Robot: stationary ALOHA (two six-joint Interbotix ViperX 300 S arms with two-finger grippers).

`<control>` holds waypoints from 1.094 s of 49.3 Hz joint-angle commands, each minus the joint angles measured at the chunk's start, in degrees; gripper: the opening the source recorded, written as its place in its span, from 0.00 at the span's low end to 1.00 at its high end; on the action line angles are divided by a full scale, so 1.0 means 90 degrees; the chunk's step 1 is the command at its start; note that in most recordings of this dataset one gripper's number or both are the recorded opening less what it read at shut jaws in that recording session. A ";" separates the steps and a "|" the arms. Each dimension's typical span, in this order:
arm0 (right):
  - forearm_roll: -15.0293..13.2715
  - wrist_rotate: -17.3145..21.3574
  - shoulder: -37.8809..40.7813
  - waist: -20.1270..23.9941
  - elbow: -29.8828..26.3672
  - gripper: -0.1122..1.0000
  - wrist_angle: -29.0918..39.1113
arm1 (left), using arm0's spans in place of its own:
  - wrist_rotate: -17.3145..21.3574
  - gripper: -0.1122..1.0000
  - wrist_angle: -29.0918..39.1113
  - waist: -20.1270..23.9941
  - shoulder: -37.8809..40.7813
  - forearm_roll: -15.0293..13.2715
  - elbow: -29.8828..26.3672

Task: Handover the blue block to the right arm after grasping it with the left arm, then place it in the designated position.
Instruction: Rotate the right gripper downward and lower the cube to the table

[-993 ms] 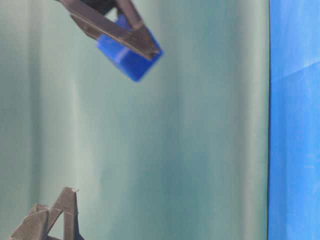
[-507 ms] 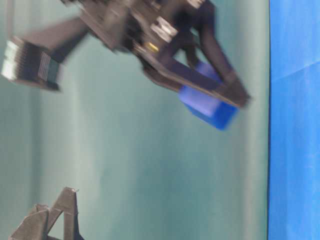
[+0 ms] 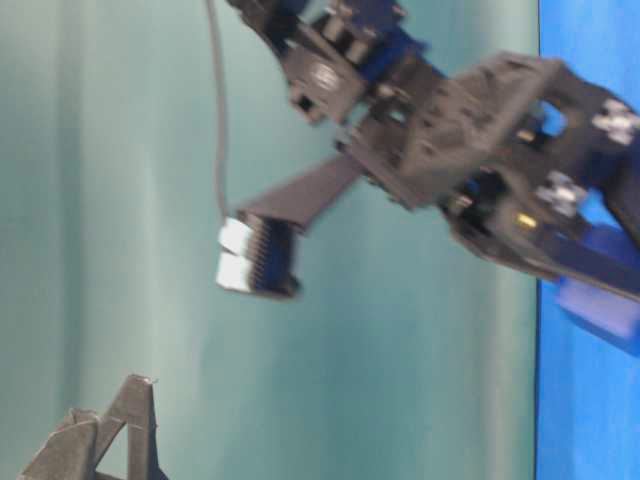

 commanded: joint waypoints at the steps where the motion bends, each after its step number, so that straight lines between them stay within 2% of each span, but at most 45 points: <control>1: 0.0010 0.0010 0.0059 -0.0029 -0.0244 0.58 -0.0127 | 0.0010 0.94 0.0000 0.0039 -0.0127 0.0000 -0.0098; 20: 0.0254 0.0020 0.0986 -0.0107 -0.0566 0.58 -0.0664 | 0.0020 0.94 0.0000 0.0029 -0.0117 -0.0010 -0.0098; 54: 0.0303 0.0020 0.1055 -0.0020 -0.0527 0.58 -0.0898 | 0.0010 0.94 0.0000 0.0146 -0.0098 0.0000 -0.0117</control>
